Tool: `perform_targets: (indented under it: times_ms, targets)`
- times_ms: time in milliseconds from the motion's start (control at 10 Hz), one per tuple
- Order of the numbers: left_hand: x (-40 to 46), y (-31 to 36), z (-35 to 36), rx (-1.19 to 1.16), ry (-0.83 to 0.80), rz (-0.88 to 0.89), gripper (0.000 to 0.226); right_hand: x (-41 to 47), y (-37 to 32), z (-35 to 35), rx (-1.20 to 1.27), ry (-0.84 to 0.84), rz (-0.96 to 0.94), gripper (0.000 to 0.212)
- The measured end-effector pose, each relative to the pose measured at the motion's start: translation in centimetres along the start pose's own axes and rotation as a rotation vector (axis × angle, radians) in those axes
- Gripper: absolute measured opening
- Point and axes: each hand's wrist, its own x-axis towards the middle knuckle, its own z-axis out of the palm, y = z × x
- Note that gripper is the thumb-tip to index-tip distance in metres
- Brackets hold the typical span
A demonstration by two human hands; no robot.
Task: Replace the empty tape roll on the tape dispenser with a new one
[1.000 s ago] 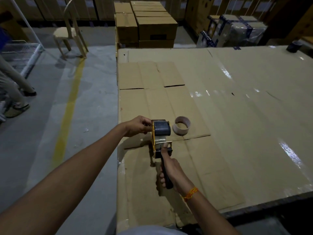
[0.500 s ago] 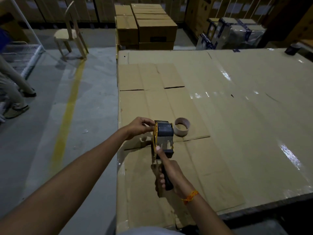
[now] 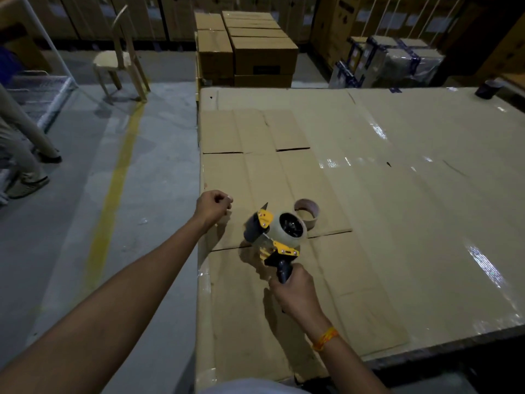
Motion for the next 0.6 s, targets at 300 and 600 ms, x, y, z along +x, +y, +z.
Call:
perform_targets:
  times_ms: [300, 600]
  targets:
    - [-0.8, 0.0, 0.9, 0.189, -0.128, 0.189, 0.022, -0.7, 1.3, 1.5, -0.149, -0.110, 0.000, 0.044]
    - [-1.4, 2.7, 1.1, 0.323, -0.188, 0.302, 0.030, 2.4, -1.6, -5.6, -0.452, -0.214, -0.186, 0.055]
